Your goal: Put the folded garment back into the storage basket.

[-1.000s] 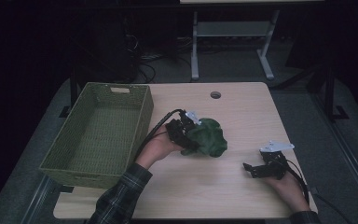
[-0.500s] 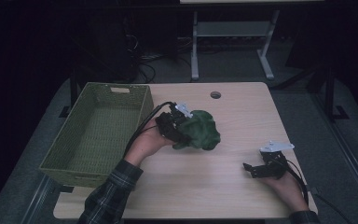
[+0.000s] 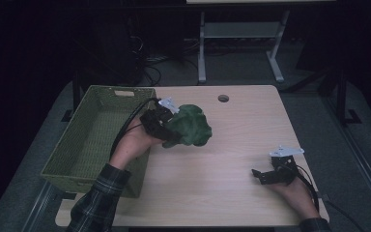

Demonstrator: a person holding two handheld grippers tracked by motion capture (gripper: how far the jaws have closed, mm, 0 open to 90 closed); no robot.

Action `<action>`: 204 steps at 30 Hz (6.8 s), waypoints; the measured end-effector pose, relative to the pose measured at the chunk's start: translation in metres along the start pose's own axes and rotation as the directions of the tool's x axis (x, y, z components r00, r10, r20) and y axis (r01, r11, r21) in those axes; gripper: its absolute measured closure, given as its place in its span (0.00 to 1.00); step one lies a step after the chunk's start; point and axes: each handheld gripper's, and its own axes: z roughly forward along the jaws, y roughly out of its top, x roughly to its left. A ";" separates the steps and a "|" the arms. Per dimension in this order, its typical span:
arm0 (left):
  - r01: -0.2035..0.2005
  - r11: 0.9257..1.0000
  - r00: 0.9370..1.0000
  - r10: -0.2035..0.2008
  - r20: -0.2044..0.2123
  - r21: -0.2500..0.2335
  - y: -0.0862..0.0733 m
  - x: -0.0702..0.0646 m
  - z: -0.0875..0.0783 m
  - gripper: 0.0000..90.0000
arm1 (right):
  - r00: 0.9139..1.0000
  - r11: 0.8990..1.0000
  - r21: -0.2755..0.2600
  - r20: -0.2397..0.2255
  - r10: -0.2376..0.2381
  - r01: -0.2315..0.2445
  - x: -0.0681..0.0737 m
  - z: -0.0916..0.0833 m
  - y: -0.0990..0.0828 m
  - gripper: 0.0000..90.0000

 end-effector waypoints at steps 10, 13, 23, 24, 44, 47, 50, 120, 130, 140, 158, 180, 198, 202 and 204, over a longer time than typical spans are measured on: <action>0.057 0.998 0.996 -0.058 -0.061 -0.016 -0.020 0.017 -0.024 0.71 | 1.000 1.000 0.003 -0.003 0.002 -0.002 0.000 0.000 0.000 0.01; 0.080 0.997 0.993 -0.081 -0.082 -0.013 -0.029 0.023 -0.031 0.71 | 1.000 1.000 0.002 -0.003 0.002 -0.002 0.000 0.000 0.000 0.01; 0.146 0.988 0.979 -0.151 -0.139 -0.040 -0.058 0.042 -0.054 0.71 | 1.000 1.000 0.003 -0.002 0.002 -0.002 0.000 0.000 0.000 0.01; 0.149 0.988 0.977 -0.154 -0.146 -0.040 -0.061 0.044 -0.057 0.71 | 1.000 1.000 0.003 -0.002 0.002 -0.002 0.000 0.000 0.000 0.01; 0.315 0.947 0.910 -0.319 -0.265 -0.060 -0.140 0.081 -0.066 0.71 | 1.000 1.000 0.000 -0.002 -0.002 0.002 0.000 0.000 0.000 0.01; 0.345 0.937 0.894 -0.347 -0.282 -0.058 -0.153 0.087 -0.058 0.71 | 1.000 1.000 0.001 -0.002 -0.002 0.002 0.000 0.000 0.000 0.01; 0.361 0.931 0.889 -0.362 -0.281 -0.056 -0.164 0.093 -0.052 0.71 | 1.000 1.000 0.001 -0.002 -0.003 0.003 0.000 0.000 0.000 0.01; 0.348 0.926 0.890 -0.376 -0.259 -0.148 -0.151 0.082 -0.047 0.15 | 1.000 1.000 0.001 -0.002 -0.002 0.002 0.000 0.000 0.000 0.01; 0.287 0.927 0.921 -0.337 -0.197 -0.242 -0.111 0.060 -0.047 0.15 | 1.000 1.000 0.002 -0.002 -0.001 0.001 0.000 0.000 0.000 0.01; 0.229 0.932 0.946 -0.281 -0.161 -0.283 -0.074 0.037 -0.033 0.15 | 1.000 1.000 0.001 -0.002 -0.002 0.002 0.000 0.000 0.000 0.01; 0.164 0.941 0.976 -0.199 -0.090 -0.296 -0.026 -0.014 0.032 0.16 | 1.000 1.000 0.000 -0.002 0.000 0.000 0.000 0.000 0.000 0.01; 0.135 0.958 0.980 -0.166 -0.108 -0.252 -0.048 -0.039 0.120 0.16 | 1.000 1.000 0.001 -0.002 -0.002 0.002 0.000 0.000 0.000 0.01; 0.138 0.974 0.978 -0.163 -0.130 -0.182 -0.077 -0.036 0.159 0.15 | 1.000 1.000 0.001 -0.002 -0.002 0.002 0.000 0.000 0.000 0.01; 0.134 0.972 0.978 -0.161 -0.133 -0.193 -0.078 -0.038 0.159 0.15 | 1.000 1.000 0.001 -0.002 -0.002 0.002 0.000 0.000 0.000 0.01; 0.135 0.971 0.978 -0.163 -0.132 -0.197 -0.078 -0.038 0.159 0.15 | 1.000 1.000 0.001 -0.002 -0.002 0.002 0.000 0.000 0.000 0.01</action>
